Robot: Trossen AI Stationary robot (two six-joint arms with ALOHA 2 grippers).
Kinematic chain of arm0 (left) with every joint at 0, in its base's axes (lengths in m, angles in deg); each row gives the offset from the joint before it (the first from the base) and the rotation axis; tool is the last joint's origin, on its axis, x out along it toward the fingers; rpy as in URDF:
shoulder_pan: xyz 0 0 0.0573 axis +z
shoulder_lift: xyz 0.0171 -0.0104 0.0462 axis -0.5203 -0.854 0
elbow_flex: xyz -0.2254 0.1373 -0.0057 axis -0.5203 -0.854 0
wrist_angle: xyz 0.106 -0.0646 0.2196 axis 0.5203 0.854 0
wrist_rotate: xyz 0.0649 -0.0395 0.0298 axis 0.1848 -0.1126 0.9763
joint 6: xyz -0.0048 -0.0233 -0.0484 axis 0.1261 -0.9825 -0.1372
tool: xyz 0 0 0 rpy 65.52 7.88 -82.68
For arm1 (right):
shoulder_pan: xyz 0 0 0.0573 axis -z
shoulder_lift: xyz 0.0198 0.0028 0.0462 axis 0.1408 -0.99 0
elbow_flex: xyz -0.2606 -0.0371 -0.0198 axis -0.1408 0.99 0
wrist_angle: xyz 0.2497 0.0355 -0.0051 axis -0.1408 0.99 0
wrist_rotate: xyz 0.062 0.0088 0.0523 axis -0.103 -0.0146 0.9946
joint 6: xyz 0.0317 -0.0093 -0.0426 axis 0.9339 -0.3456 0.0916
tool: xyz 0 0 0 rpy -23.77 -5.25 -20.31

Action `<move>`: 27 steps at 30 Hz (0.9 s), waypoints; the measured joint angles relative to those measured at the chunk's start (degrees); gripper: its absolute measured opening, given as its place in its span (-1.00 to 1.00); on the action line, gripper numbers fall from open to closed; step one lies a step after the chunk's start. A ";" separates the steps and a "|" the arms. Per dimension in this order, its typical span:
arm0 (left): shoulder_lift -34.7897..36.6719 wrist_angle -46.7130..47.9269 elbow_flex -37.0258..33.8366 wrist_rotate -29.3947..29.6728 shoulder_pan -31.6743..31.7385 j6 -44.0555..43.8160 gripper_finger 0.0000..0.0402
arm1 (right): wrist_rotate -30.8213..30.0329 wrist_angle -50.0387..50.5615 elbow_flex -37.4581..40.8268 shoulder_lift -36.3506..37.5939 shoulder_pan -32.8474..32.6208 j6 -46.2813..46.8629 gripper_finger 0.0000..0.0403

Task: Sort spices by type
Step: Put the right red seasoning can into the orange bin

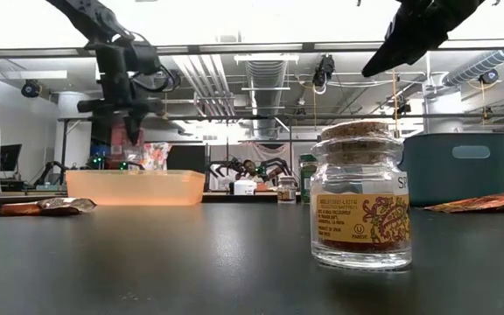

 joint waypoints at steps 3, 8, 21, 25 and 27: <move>-1.02 0.94 0.00 -1.09 0.00 -1.95 -0.05 | 0.00 -0.02 0.17 0.00 0.00 0.07 -0.95; -2.13 2.63 -1.34 -0.86 -0.01 -6.51 -0.05 | 0.00 -0.13 0.17 0.00 0.00 0.09 -0.95; -2.71 1.56 -3.08 2.64 -0.68 -14.77 -0.05 | -0.02 0.00 0.17 0.00 0.00 -1.03 -0.95; -2.71 1.54 -3.24 2.78 -0.83 -14.88 -0.05 | 0.00 0.33 0.18 0.00 0.00 -1.08 -0.95; -2.71 1.38 -3.86 2.78 -1.19 -14.96 -0.05 | 0.00 0.35 0.24 0.00 0.00 -1.19 -0.95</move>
